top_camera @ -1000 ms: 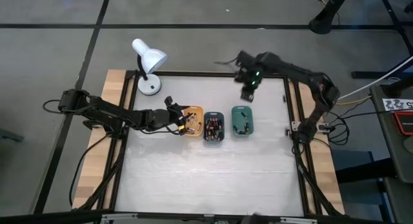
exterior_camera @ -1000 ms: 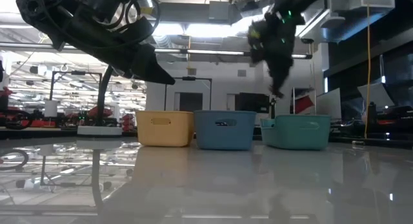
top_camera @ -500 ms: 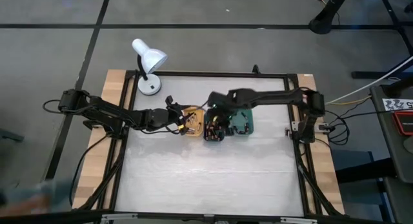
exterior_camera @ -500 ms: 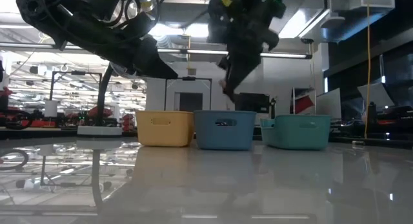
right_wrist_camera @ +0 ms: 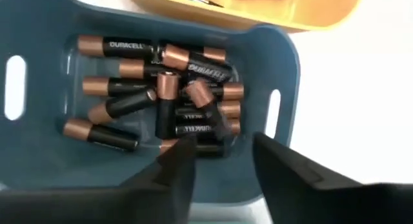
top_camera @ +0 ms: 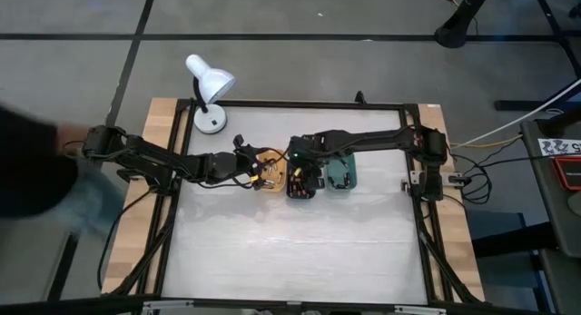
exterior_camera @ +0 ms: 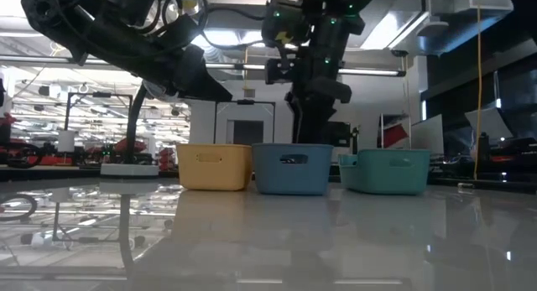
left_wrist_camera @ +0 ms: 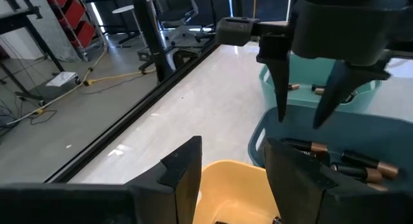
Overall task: Sort batteries
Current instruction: Put the black battery into the green bin
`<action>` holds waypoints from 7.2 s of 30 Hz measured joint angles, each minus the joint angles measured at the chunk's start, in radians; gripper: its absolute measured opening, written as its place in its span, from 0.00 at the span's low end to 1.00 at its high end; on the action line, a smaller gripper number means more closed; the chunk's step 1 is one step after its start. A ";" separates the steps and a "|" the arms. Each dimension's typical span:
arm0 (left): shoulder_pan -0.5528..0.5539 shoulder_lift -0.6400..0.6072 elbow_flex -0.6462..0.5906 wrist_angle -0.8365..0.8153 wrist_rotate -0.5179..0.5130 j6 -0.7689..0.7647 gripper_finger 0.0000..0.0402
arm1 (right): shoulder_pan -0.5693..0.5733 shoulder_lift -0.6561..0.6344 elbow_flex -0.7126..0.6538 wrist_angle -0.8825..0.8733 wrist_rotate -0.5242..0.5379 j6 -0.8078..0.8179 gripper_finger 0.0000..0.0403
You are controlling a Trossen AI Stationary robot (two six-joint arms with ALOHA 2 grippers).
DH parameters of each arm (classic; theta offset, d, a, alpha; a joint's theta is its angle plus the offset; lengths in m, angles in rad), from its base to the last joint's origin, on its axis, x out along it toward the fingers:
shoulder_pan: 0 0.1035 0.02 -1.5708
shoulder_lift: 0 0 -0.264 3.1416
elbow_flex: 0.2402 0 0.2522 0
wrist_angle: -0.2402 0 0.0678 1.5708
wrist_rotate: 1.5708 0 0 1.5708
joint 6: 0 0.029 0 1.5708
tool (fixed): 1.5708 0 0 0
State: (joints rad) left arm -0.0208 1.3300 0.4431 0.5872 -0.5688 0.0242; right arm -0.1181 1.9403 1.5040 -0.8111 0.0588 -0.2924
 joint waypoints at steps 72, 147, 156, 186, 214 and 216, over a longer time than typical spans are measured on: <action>0.001 0.000 0.013 0.007 0.016 0.021 0.39 | -0.602 -0.198 -0.529 -0.196 0.669 -0.262 0.74; 0.001 0.000 0.013 -0.009 0.020 0.028 0.39 | -0.623 0.033 -0.530 -0.311 0.514 -0.310 0.45; 0.001 0.000 0.013 -0.009 0.020 0.028 0.39 | -0.629 0.032 -0.474 -0.325 0.443 -0.314 0.05; 0.001 0.000 0.013 -0.002 0.019 0.028 0.39 | -0.403 -0.261 -0.133 -0.430 -0.340 -0.094 0.08; 0.001 0.000 0.013 -0.041 0.094 -0.023 0.39 | -0.156 -0.259 -0.157 -0.522 0.040 0.188 0.39; 0.001 0.000 0.013 -0.061 0.120 -0.053 0.39 | -0.156 -0.259 -0.157 -0.593 0.064 0.246 0.44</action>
State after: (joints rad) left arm -0.0200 1.3304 0.4564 0.5260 -0.4490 -0.0285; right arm -0.2745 1.6810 1.3466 -1.4045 0.1232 -0.0466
